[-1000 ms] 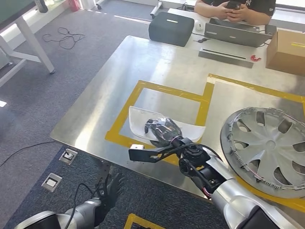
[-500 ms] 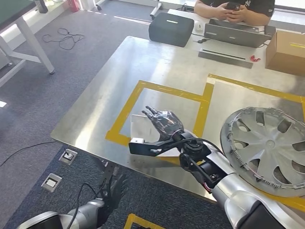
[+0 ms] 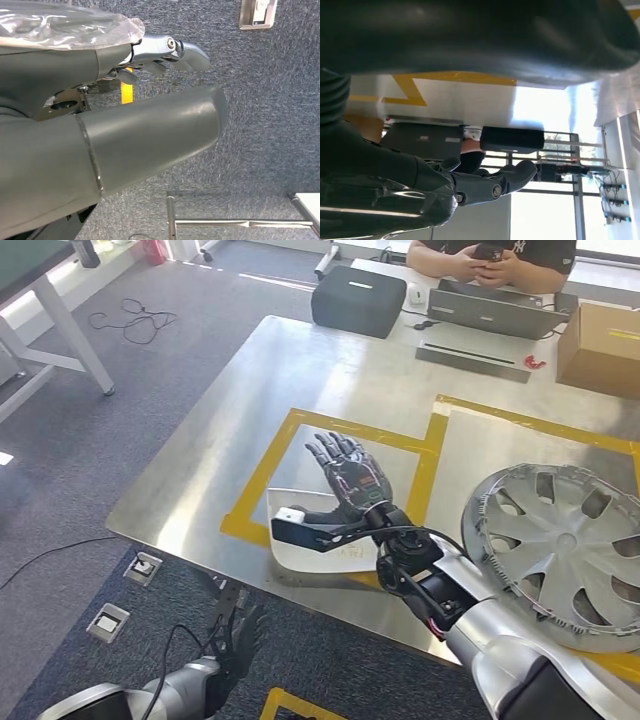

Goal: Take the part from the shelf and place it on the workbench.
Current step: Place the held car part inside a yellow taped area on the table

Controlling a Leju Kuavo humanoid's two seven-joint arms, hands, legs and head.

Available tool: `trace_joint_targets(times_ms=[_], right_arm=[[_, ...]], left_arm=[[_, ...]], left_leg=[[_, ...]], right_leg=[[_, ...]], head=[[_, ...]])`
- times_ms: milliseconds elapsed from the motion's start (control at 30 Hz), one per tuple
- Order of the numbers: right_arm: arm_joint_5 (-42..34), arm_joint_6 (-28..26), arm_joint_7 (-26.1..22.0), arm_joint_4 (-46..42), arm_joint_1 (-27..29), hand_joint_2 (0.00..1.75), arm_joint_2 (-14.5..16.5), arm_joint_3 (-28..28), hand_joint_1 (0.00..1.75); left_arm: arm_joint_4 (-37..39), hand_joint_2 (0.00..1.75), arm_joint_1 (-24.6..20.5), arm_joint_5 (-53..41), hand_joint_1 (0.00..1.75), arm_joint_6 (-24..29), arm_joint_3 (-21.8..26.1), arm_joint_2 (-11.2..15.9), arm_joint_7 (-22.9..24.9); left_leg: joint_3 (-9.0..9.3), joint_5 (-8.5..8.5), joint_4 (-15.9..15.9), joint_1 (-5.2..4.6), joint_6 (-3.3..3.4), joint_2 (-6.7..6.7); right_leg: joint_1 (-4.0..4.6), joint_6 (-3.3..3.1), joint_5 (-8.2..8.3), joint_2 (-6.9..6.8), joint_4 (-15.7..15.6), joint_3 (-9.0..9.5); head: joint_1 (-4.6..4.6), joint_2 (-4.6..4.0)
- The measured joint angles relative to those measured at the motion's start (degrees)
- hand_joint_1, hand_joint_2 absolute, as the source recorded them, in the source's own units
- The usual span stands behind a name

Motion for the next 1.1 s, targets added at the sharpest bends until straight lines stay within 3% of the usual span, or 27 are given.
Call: trace_joint_targets(times_ms=[467,800,967,1100], right_arm=[[-3.13,-1.09,-0.51,0.00,-1.37,0.00,0.05,0.09,0.00],[-17.19,-4.59,-9.75,-0.77,-4.04,0.00,0.31,-2.80,0.00],[-26.76,2.10,-16.60,-2.82,-3.80,0.00,0.15,-6.96,0.00],[-37.24,7.92,-16.43,-10.61,1.33,0.00,-2.85,-12.27,0.00]], left_arm=[[0.01,0.00,-0.03,0.41,0.00,0.06,-0.22,-0.09,-0.09],[0.02,0.00,-0.05,1.56,0.00,0.06,-0.92,0.15,-0.58],[0.02,0.00,0.00,2.79,0.00,0.02,-0.92,0.73,-1.42],[0.02,0.00,0.03,4.14,0.00,0.01,-0.92,1.87,-3.03]], left_leg=[[0.00,0.00,0.00,0.01,0.00,0.00],[0.00,0.01,0.00,0.01,-0.01,0.01],[0.02,0.00,0.00,0.07,-0.03,0.05],[0.14,-0.09,0.00,0.17,-0.13,0.06]], right_leg=[[0.01,0.01,0.01,0.01,0.00,0.00],[0.02,0.00,0.02,0.02,0.01,0.00],[0.03,-0.05,0.02,0.04,0.00,-0.02],[0.07,-0.10,0.00,0.05,-0.02,0.08]], head=[[0.00,0.00],[0.01,0.00],[0.01,0.00],[0.05,0.00]])
